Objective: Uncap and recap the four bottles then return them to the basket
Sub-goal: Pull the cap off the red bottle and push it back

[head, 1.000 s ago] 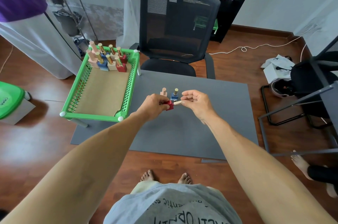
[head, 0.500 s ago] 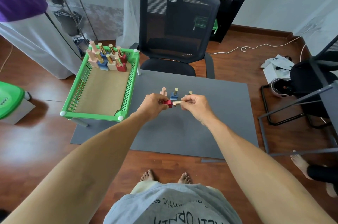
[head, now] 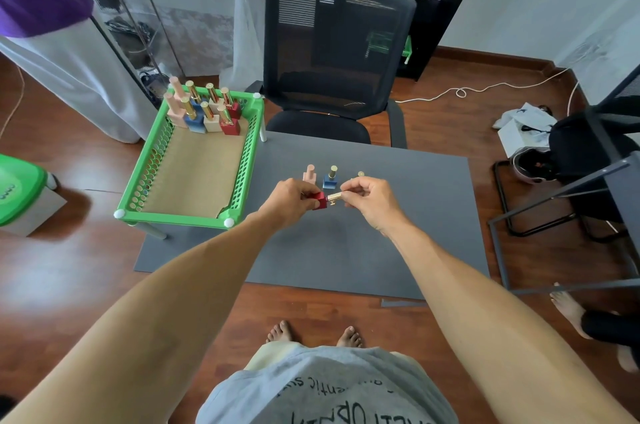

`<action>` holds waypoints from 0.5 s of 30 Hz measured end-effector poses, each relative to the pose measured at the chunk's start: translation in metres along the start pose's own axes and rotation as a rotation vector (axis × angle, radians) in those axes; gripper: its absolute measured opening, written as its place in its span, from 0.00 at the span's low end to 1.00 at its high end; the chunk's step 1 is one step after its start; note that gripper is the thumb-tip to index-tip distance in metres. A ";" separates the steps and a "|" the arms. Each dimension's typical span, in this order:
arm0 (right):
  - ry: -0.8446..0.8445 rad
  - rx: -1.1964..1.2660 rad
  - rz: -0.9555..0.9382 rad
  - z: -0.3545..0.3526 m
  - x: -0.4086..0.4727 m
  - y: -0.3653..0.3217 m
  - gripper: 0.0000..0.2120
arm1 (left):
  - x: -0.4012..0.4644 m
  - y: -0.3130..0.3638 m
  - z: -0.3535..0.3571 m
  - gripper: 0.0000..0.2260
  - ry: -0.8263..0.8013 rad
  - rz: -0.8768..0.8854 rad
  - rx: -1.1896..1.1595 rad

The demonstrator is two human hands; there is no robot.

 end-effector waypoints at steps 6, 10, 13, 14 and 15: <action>-0.037 0.004 -0.003 -0.001 0.000 -0.003 0.08 | 0.000 -0.001 -0.002 0.10 -0.001 -0.004 0.008; -0.024 0.000 0.014 0.000 0.001 -0.002 0.05 | 0.000 -0.001 -0.002 0.09 -0.009 0.003 0.006; -0.013 -0.011 0.031 0.001 0.002 -0.001 0.04 | 0.000 0.001 -0.003 0.09 0.003 0.008 -0.014; -0.009 -0.010 0.044 0.002 0.002 0.001 0.06 | 0.000 0.002 -0.004 0.09 0.011 0.012 -0.017; -0.003 -0.007 0.059 0.003 0.003 0.002 0.08 | 0.000 0.003 -0.004 0.09 0.020 0.015 -0.019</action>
Point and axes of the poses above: each hand's wrist, its own x-axis towards the middle knuckle, its own z-axis out of the palm, y = z × x, the point moved 7 cm from there along x, towards the middle knuckle, and after that the axes turned 9 degrees about z, right-handed, at the moved point
